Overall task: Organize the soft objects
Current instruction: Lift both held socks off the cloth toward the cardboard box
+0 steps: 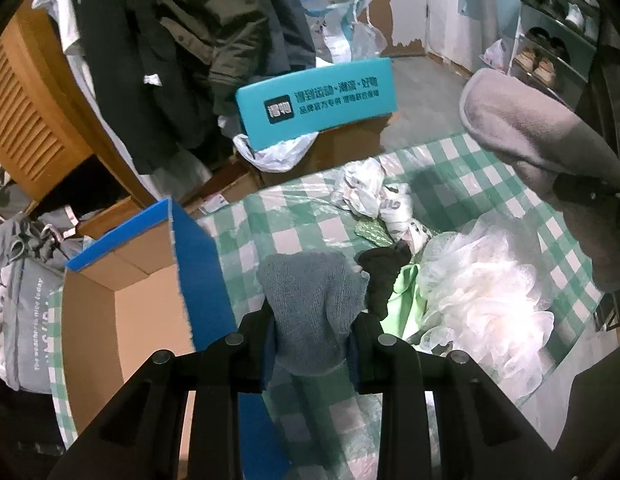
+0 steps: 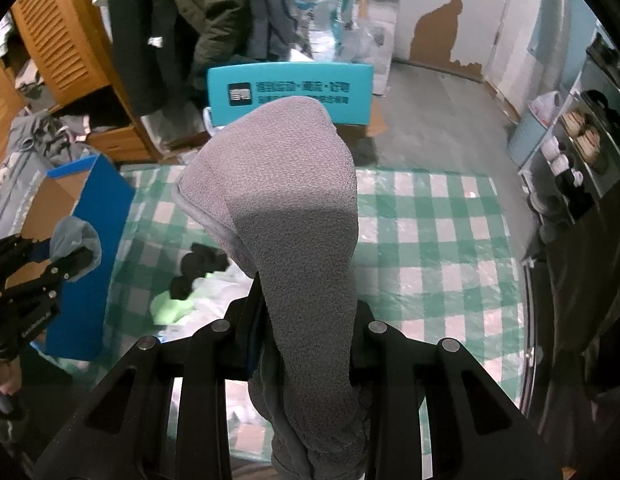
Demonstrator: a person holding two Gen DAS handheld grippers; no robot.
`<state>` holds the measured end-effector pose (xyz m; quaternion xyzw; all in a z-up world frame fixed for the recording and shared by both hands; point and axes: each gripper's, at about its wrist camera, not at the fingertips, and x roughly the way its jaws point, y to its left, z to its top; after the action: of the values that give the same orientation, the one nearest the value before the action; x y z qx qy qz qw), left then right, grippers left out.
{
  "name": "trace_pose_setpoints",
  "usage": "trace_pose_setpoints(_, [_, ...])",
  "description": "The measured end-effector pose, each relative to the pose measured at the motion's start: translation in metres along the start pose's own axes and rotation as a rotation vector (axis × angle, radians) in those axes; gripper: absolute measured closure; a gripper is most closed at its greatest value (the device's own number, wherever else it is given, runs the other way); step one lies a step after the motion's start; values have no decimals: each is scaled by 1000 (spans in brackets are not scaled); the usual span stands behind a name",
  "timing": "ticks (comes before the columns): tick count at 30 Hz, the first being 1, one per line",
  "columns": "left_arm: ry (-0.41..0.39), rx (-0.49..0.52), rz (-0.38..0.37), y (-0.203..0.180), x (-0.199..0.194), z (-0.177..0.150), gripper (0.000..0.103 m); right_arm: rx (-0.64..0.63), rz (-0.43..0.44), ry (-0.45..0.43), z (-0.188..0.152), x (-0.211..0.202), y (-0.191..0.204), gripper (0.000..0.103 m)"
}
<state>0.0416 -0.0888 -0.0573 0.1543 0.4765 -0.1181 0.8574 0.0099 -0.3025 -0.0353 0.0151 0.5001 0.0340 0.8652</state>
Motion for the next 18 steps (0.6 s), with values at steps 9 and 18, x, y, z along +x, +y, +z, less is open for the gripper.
trace_pose_setpoints(9, [-30, -37, 21, 20, -17, -6, 75, -49, 40, -2, 4, -1, 32, 75])
trace_pose_setpoints(18, [-38, -82, 39, 44, -24, -16, 75, -105, 78, -6, 15, -1, 69, 75])
